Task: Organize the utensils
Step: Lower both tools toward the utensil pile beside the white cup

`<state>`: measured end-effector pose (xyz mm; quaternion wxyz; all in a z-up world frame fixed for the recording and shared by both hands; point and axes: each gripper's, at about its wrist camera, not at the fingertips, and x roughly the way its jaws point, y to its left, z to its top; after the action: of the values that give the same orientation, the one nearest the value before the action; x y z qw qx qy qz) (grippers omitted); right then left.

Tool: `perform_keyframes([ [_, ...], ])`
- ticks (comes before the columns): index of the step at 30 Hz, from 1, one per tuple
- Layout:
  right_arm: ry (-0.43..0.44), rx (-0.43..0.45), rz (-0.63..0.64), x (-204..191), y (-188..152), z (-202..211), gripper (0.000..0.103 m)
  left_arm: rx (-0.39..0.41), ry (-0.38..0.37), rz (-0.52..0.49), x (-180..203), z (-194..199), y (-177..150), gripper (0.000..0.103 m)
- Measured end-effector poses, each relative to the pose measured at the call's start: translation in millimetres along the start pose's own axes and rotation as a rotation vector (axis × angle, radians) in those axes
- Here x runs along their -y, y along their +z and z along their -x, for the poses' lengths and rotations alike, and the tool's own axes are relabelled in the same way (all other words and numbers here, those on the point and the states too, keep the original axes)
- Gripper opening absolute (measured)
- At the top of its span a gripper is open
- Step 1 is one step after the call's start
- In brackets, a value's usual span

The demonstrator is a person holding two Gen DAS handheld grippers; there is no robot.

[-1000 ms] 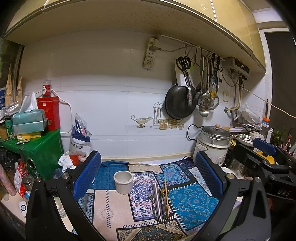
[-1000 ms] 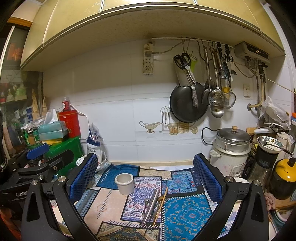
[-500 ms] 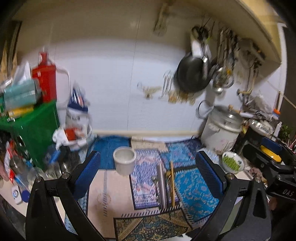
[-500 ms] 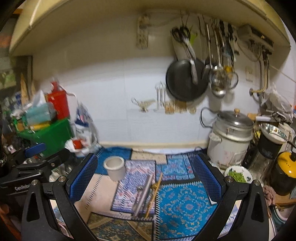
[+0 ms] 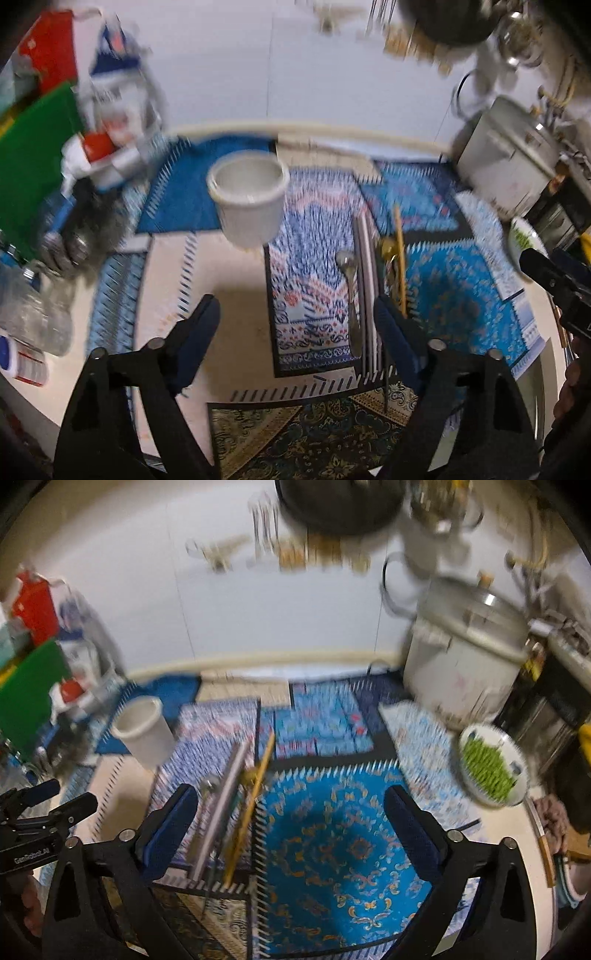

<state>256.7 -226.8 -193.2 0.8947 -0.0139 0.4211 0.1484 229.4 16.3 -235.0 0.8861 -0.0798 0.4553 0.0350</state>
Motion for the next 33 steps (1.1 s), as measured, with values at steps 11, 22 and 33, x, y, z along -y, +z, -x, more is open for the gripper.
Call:
perform_keyframes([
  [11, 0.19, -0.247, -0.061, 26.1, 7.1, -101.0, 0.061, -0.224, -0.042, 0.065, 13.2, -98.1, 6.2, 0.047],
  [22, 0.331, -0.391, 0.002, 11.6, 10.5, -155.3, 0.035, -0.287, -0.026, 0.042, 29.4, -138.7, 19.9, 0.04],
  [33, 0.35, -0.392, -0.02, 20.8, 22.0, -168.8, 0.027, -0.307, -0.083, 0.039, 37.1, -145.2, 31.8, 0.025],
])
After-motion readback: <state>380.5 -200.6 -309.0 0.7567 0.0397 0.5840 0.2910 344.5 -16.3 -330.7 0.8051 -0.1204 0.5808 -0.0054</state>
